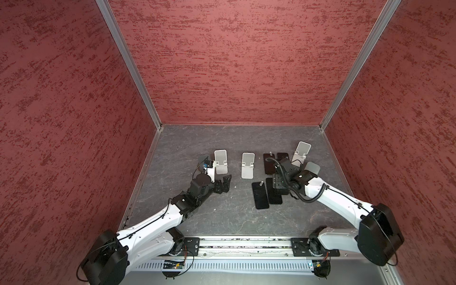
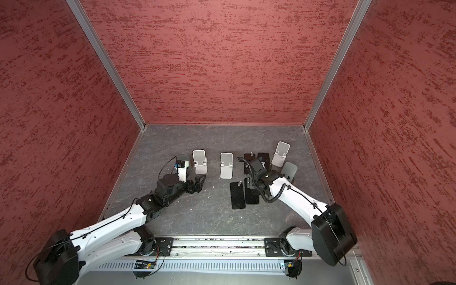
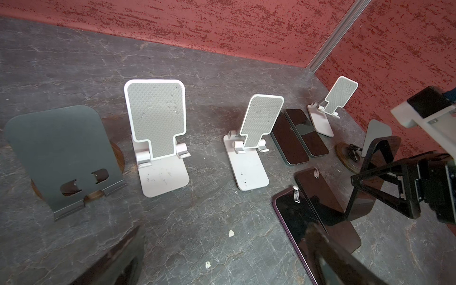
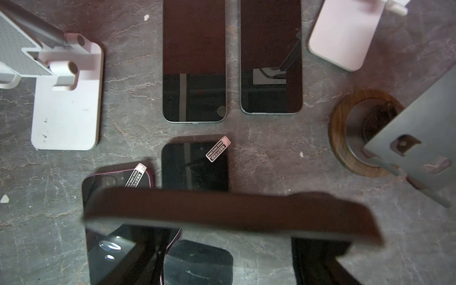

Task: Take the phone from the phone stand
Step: 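Lift the black phone out of the stand and carry it toward the robot, then lower the black phone flat beside the other lying phones with the right gripper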

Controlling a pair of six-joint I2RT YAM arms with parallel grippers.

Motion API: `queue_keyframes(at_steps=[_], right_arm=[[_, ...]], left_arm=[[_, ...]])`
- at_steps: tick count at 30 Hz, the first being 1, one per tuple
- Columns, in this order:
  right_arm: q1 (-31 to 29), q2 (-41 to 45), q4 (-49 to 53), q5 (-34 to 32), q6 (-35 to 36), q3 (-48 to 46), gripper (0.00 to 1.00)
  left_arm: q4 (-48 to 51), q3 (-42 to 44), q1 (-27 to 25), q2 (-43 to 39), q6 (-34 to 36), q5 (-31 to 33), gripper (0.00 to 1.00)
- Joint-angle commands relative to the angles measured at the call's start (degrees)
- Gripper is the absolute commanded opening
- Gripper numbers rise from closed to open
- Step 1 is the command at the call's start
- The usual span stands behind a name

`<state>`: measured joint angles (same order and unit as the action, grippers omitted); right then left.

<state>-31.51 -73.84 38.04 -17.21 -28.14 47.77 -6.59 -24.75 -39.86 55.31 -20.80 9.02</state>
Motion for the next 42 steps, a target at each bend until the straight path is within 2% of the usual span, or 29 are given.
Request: queue_keyframes(at_steps=[1, 19, 30, 42], right_arm=[[0.74, 1.93, 2.82, -3.32, -1.56, -0.55, 0.51], [2.96, -1.01, 6.87, -4.68, -2.71, -1.11, 0.51], [3.73, -4.95, 3.86, -4.66, -2.95, -1.85, 0.52], [5.13, -9.13, -2.38, -1.45, -2.12, -3.62, 0.52]], left_arm=[[-1.58, -1.28, 0.13, 0.5, -0.3, -0.64, 1.0], [-1.94, -0.97, 0.04, 0.66, -0.56, -0.67, 1.0], [-0.82, 0.83, -0.04, -2.61, -1.44, 0.78, 1.0], [1.24, 0.37, -0.04, -3.81, -1.62, 1.71, 1.0]])
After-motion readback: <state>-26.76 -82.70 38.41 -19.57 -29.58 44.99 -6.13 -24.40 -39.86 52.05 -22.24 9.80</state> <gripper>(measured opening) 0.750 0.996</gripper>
